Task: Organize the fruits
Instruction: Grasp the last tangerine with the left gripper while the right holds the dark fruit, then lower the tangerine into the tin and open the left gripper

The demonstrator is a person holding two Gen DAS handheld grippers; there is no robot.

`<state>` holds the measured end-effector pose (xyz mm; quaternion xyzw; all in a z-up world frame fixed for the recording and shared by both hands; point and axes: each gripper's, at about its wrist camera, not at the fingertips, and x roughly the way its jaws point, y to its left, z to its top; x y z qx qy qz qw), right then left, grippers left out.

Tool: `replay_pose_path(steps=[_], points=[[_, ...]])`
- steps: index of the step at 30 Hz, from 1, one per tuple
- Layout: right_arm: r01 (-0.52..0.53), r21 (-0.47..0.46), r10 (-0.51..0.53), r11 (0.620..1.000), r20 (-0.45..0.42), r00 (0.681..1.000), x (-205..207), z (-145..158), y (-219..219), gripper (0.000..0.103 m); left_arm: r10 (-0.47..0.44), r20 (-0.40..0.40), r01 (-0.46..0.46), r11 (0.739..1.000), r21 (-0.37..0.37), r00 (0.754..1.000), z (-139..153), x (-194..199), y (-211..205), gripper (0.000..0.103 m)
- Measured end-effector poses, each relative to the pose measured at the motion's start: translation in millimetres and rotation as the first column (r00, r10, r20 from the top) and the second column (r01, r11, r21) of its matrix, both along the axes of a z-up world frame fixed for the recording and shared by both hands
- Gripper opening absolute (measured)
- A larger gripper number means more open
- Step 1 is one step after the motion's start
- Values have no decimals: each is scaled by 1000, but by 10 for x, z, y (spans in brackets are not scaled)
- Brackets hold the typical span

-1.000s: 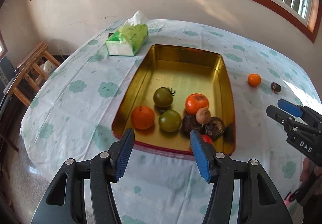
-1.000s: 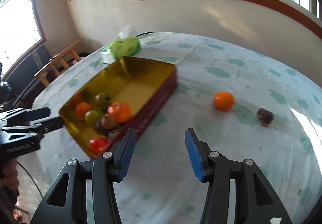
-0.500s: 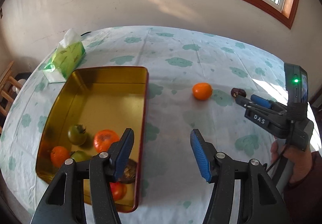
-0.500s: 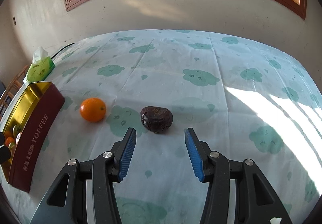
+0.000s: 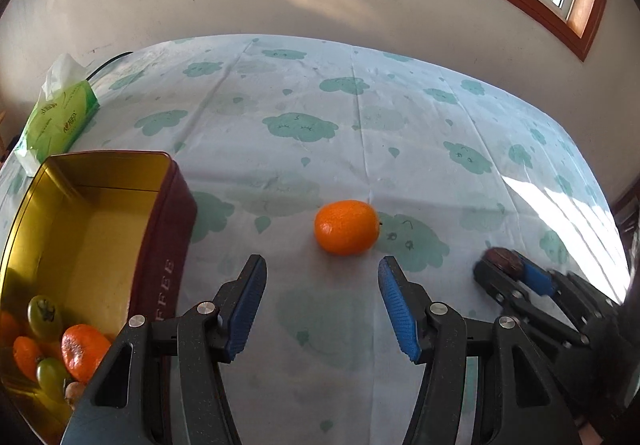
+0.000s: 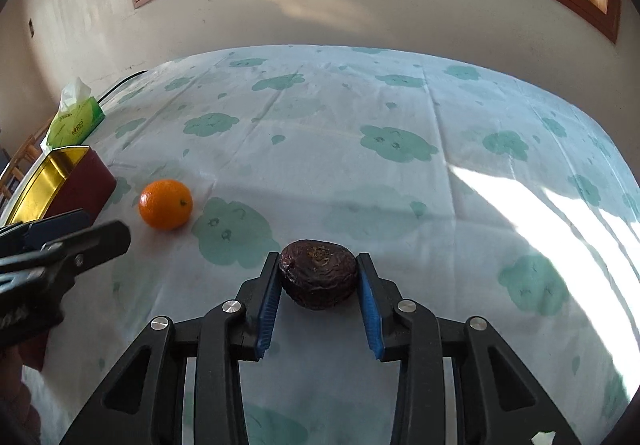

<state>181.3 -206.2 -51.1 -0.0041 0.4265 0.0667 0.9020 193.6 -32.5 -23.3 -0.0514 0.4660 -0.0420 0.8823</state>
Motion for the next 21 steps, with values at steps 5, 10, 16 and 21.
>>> replay_pose_path(steps=[5, 10, 16, 21], points=[[59, 0, -59, 998, 17, 998, -262, -10, -338, 34, -8, -25, 8, 1000, 27, 1000, -137, 169, -127, 59], [58, -40, -58, 998, 16, 998, -239, -15, -279, 36, 11, -37, -10, 1000, 28, 999, -242, 329, -164, 59], [56, -29, -55, 998, 15, 998, -248, -13, -299, 37, -6, -29, 8, 998, 65, 1000, -239, 310, -203, 43], [56, -34, -55, 998, 15, 998, -251, -15, -291, 37, 10, -55, -6, 997, 78, 998, -205, 83, -156, 43]])
